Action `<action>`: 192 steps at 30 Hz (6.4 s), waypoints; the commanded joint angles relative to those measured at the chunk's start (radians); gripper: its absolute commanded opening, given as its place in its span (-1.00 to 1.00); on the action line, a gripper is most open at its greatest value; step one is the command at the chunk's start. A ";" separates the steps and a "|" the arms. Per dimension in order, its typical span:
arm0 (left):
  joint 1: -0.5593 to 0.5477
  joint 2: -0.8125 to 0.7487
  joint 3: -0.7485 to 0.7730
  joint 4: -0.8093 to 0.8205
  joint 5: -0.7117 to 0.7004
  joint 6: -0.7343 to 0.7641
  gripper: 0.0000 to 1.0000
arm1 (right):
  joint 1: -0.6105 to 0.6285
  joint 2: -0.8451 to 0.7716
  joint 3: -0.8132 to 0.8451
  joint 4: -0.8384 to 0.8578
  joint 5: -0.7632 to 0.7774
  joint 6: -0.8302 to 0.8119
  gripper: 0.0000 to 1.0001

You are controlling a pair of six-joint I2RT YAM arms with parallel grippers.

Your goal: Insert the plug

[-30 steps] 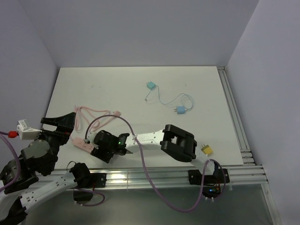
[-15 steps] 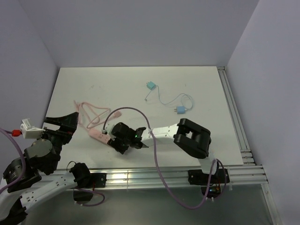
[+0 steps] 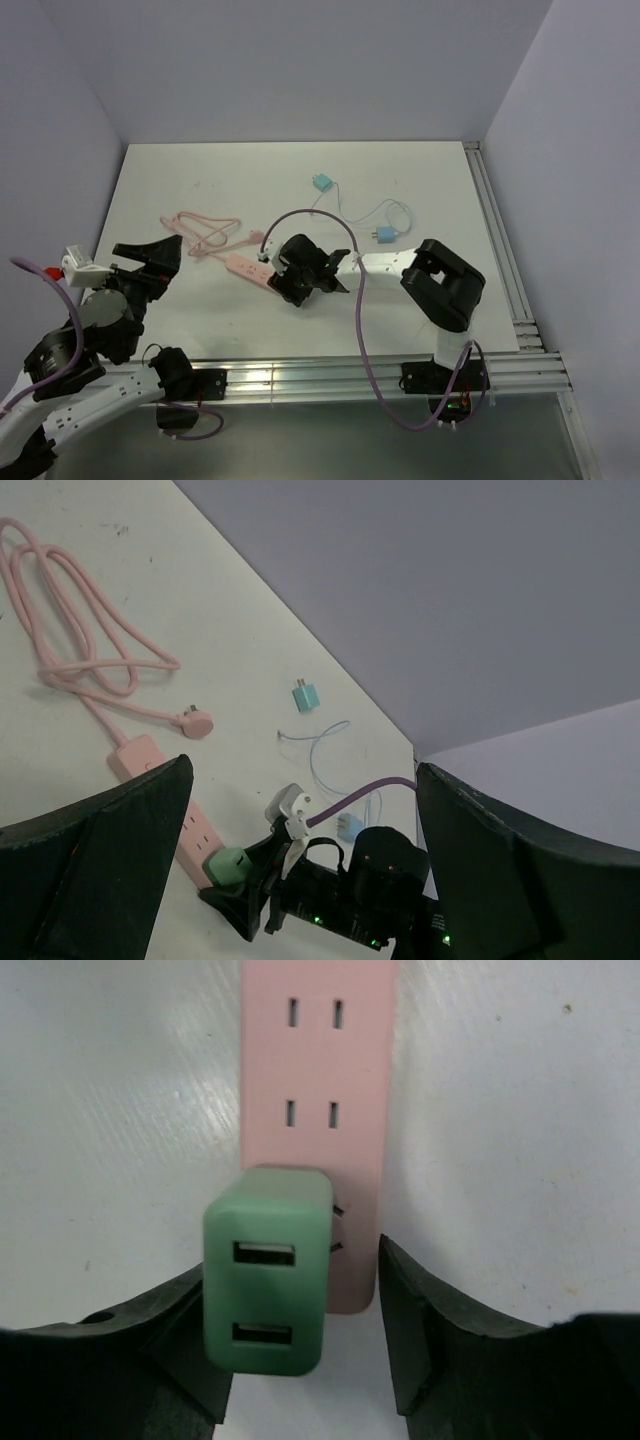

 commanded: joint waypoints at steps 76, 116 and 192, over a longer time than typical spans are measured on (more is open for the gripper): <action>0.004 0.316 0.015 0.151 0.206 0.123 0.99 | -0.868 -0.653 -0.470 -0.794 0.485 1.268 0.11; 0.004 0.325 -0.005 0.208 0.286 0.136 0.99 | -0.429 -0.495 -0.169 -0.612 0.476 1.099 0.61; 0.007 0.620 -0.054 0.679 0.930 0.191 0.65 | -0.015 -0.977 -0.168 -0.303 -0.012 0.375 -1.00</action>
